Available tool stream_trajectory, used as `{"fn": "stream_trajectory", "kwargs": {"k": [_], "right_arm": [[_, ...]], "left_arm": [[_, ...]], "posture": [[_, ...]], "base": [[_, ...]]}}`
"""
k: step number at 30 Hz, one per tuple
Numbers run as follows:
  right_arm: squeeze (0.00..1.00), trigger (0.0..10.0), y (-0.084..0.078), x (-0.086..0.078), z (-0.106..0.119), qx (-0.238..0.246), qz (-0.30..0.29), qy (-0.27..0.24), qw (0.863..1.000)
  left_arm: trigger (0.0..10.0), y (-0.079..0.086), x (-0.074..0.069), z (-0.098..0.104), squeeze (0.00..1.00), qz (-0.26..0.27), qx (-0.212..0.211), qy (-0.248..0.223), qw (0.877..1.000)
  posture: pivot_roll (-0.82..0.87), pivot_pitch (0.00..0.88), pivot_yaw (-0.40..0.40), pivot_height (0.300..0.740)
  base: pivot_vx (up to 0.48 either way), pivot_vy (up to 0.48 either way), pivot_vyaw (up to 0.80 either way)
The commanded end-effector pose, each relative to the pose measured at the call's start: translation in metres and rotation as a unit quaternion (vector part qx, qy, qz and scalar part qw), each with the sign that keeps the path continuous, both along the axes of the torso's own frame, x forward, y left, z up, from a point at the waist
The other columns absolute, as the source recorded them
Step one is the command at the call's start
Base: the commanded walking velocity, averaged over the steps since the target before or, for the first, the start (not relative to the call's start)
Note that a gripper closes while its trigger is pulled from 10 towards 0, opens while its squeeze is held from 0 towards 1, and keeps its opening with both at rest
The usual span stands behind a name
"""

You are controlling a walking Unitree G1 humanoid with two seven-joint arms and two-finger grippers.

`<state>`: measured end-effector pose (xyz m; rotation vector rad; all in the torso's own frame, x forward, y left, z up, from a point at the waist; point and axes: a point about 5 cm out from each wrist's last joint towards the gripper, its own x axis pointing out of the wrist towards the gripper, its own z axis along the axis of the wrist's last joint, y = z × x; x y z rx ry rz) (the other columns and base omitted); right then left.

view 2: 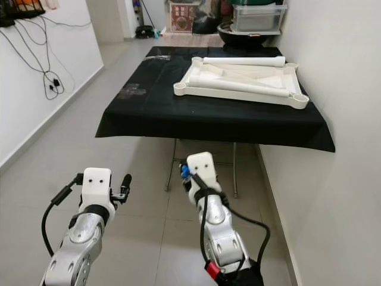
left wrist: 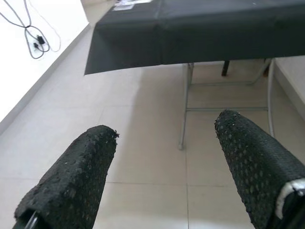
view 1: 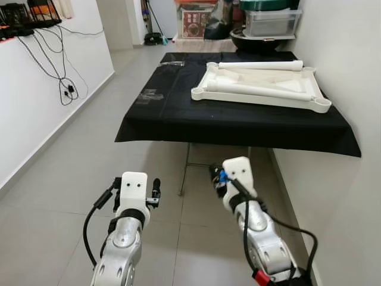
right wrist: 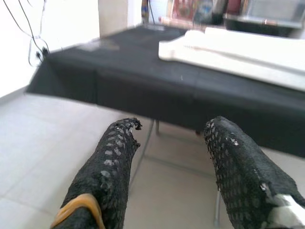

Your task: Building children table

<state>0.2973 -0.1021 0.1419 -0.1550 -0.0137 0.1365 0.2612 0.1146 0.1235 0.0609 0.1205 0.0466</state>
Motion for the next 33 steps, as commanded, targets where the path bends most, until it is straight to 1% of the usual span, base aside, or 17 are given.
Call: {"fn": "stream_trajectory", "kwargs": {"k": [1,2,3,5,7,9,10,13,14,18,19,22,24,30,33], "right_arm": [[0.00,10.0,0.005,-0.003,-0.003,-0.003,0.014,0.008,1.000],[0.00,10.0,0.008,-0.008,-0.004,0.015,0.033,0.010,0.999],[0.00,10.0,0.006,-0.010,0.003,0.010,0.020,-0.024,0.999],[0.00,10.0,0.005,-0.010,0.003,0.015,0.015,-0.023,1.000],[0.00,10.0,0.003,-0.009,0.001,0.034,0.007,-0.014,0.999],[0.00,10.0,0.001,-0.009,0.000,0.036,0.003,-0.013,0.999],[0.87,10.0,-0.001,-0.008,0.000,0.033,-0.008,-0.017,0.999],[0.87,10.0,-0.002,-0.008,-0.001,0.033,-0.012,-0.018,0.999],[1.00,10.0,-0.002,-0.008,-0.001,0.036,-0.011,-0.020,0.999],[1.00,10.0,-0.001,-0.009,0.000,0.033,-0.010,-0.025,0.999],[0.00,10.0,-0.002,-0.010,0.000,0.033,-0.012,-0.025,0.999],[0.00,10.0,-0.004,-0.009,-0.002,0.037,-0.023,-0.019,0.999],[0.00,10.0,-0.007,-0.009,-0.004,0.038,-0.033,-0.012,0.999],[0.00,10.0,-0.007,-0.009,-0.004,0.038,-0.033,-0.013,0.999],[0.00,10.0,-0.007,-0.009,-0.004,0.038,-0.032,-0.015,0.999]], "left_arm": [[10.0,-0.006,-0.002,0.005,0.00,-0.001,-0.009,-0.013,1.000],[10.0,-0.008,-0.003,0.010,0.00,-0.007,0.002,-0.031,0.999],[10.0,-0.008,-0.001,0.016,0.00,-0.004,0.016,-0.062,0.998],[10.0,-0.008,0.000,0.016,0.00,-0.004,0.017,-0.066,0.998],[10.0,-0.009,0.001,0.017,0.00,-0.009,0.013,-0.072,0.997],[10.0,-0.010,0.001,0.018,0.00,-0.011,0.016,-0.072,0.997],[10.0,-0.010,0.001,0.018,0.00,-0.012,0.018,-0.071,0.997],[10.0,-0.010,0.001,0.018,0.00,-0.011,0.018,-0.070,0.997],[10.0,-0.010,0.001,0.018,0.00,-0.010,0.018,-0.067,0.998],[10.0,-0.010,0.001,0.016,0.00,-0.012,0.021,-0.060,0.998],[10.0,-0.010,0.001,0.016,0.00,-0.013,0.023,-0.061,0.998],[10.0,-0.012,0.001,0.015,0.00,-0.018,0.028,-0.061,0.998],[10.0,-0.013,0.000,0.016,0.00,-0.024,0.029,-0.067,0.997],[10.0,-0.013,0.000,0.016,0.00,-0.025,0.028,-0.070,0.997],[10.0,-0.013,0.000,0.016,0.00,-0.028,0.028,-0.071,0.997]], "posture": [[-0.02,0.000,0.017,0.740],[-0.01,0.000,0.014,0.740],[-0.02,0.000,0.022,0.740],[-0.02,0.000,0.022,0.740],[-0.02,0.000,0.024,0.740],[-0.02,0.000,0.023,0.740],[-0.01,0.000,0.020,0.740],[-0.01,0.000,0.020,0.740],[-0.01,0.000,0.021,0.740],[-0.01,0.000,0.028,0.740],[-0.01,0.000,0.028,0.740],[-0.01,0.000,0.026,0.740],[-0.01,0.000,0.026,0.740],[-0.01,0.000,0.025,0.740],[-0.01,0.000,0.029,0.740]], "base": [[0.000,0.000,0.00],[0.000,0.000,0.00],[0.000,0.000,0.00],[0.000,0.000,0.00],[0.000,0.000,0.00],[0.000,0.000,0.00],[0.000,0.000,0.00],[0.000,0.000,0.00],[0.000,0.000,0.00],[0.000,0.000,0.00],[0.000,0.000,0.00],[0.000,0.000,0.00],[0.000,0.000,-0.75],[0.000,0.000,-0.75],[0.000,0.000,-0.33]]}}
